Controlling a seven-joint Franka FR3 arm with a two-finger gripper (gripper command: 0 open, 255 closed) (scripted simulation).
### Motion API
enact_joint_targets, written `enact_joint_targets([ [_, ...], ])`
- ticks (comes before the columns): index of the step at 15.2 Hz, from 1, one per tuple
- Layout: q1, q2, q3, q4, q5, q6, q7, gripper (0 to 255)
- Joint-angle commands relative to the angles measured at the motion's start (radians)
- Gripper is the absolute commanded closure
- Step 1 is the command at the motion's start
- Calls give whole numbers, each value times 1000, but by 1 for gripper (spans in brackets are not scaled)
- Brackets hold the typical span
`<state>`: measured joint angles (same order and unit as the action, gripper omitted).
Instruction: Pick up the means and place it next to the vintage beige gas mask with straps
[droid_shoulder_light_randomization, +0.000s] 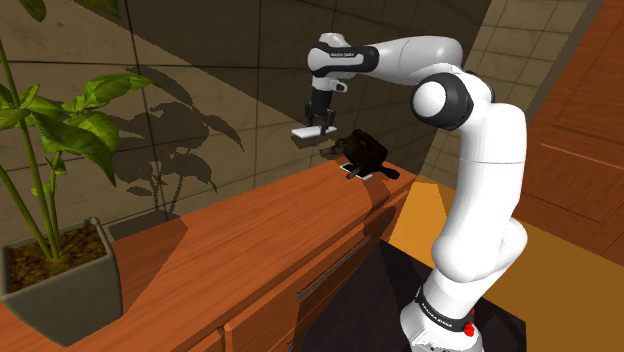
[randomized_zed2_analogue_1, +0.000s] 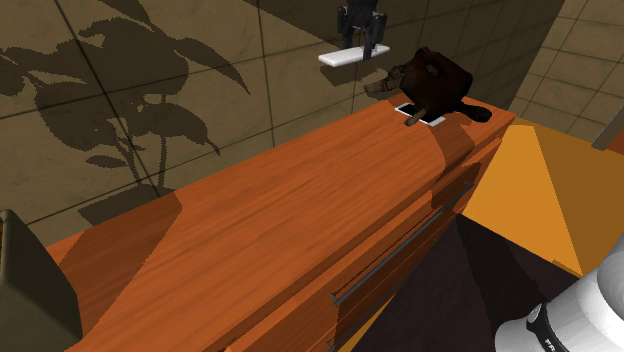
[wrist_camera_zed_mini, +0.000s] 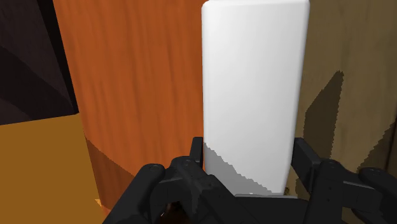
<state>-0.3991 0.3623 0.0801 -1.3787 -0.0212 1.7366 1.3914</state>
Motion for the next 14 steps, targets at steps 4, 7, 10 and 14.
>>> enact_joint_targets([
  [4,-2,-4,-1,-70,0,67,-1,255],
  [7,-2,-1,-1,-106,0,106,-1,255],
  [10,-2,4,-1,-140,-1,144,0,255],
  [14,-2,13,-2,-180,-2,194,0,255],
])
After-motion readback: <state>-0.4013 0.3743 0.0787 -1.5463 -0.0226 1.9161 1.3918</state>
